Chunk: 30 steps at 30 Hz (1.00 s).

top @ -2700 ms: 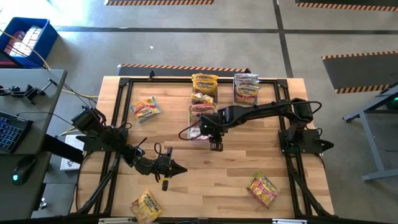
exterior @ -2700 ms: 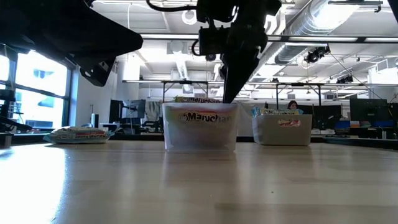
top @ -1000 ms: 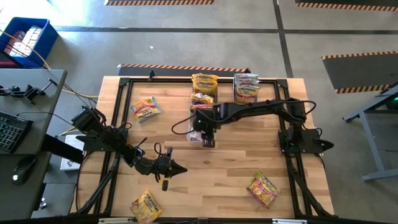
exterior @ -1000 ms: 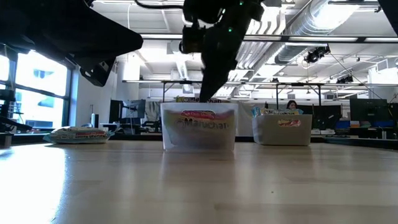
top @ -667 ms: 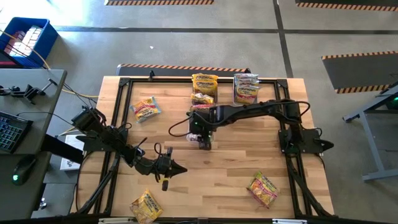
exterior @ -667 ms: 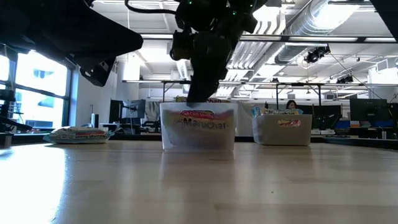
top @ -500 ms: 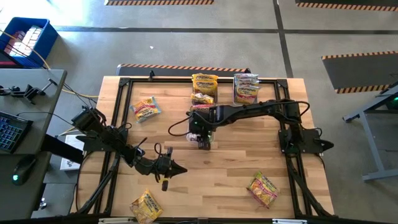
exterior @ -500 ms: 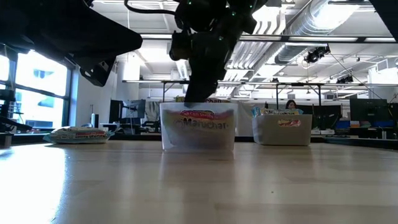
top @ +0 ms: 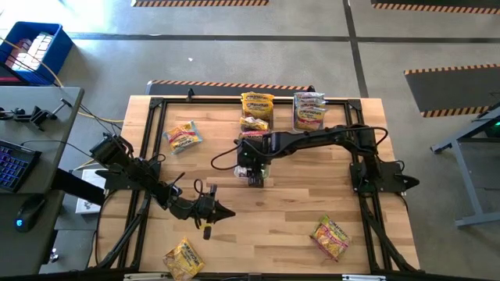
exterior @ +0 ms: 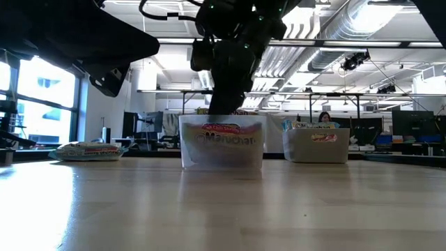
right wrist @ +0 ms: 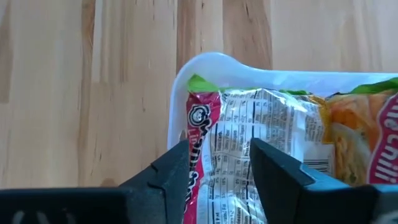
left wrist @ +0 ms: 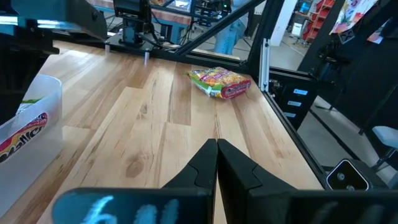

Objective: Sort Maruchan noodles
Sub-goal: Adjust the green noodle pack in the transparent bin

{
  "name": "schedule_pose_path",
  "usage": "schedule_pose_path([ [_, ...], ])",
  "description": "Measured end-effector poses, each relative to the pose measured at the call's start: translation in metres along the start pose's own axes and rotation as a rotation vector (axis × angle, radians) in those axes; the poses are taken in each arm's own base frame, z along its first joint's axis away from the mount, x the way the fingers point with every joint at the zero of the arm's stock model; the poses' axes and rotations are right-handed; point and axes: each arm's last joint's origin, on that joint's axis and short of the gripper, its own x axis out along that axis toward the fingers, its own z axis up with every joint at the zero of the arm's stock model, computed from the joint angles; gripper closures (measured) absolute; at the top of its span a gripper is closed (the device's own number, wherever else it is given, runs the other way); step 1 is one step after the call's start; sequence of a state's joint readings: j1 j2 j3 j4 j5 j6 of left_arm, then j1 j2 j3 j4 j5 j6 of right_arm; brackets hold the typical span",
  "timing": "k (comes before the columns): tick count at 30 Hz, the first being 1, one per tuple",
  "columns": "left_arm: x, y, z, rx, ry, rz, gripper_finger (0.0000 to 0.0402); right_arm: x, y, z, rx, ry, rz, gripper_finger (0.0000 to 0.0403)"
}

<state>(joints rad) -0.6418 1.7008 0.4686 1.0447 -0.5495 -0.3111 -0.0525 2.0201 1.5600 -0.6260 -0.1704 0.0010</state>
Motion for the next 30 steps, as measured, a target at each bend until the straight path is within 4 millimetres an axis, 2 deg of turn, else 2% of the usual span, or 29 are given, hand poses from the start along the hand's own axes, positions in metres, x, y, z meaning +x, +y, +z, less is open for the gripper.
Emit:
schedule_pose_path([
  [9,0.0,0.0,0.0,0.0,0.001,-0.001,0.0399,-0.002,0.0,0.001,0.026,-0.005,0.011,0.0265],
  [19,0.0,0.0,0.0,0.0,0.001,-0.004,0.0399,0.024,-0.004,-0.005,0.026,0.053,0.007,0.0272],
  [22,0.0,0.0,0.0,0.0,0.002,-0.006,0.0399,0.024,-0.003,-0.005,0.003,0.053,-0.005,0.0304],
  [26,0.0,0.0,0.0,0.0,0.002,-0.006,0.0399,0.021,-0.001,-0.004,-0.04,0.048,-0.048,0.0382],
  [30,0.0,0.0,0.0,0.0,0.002,-0.005,0.0399,0.021,-0.001,-0.005,-0.056,0.05,-0.049,0.0391],
])
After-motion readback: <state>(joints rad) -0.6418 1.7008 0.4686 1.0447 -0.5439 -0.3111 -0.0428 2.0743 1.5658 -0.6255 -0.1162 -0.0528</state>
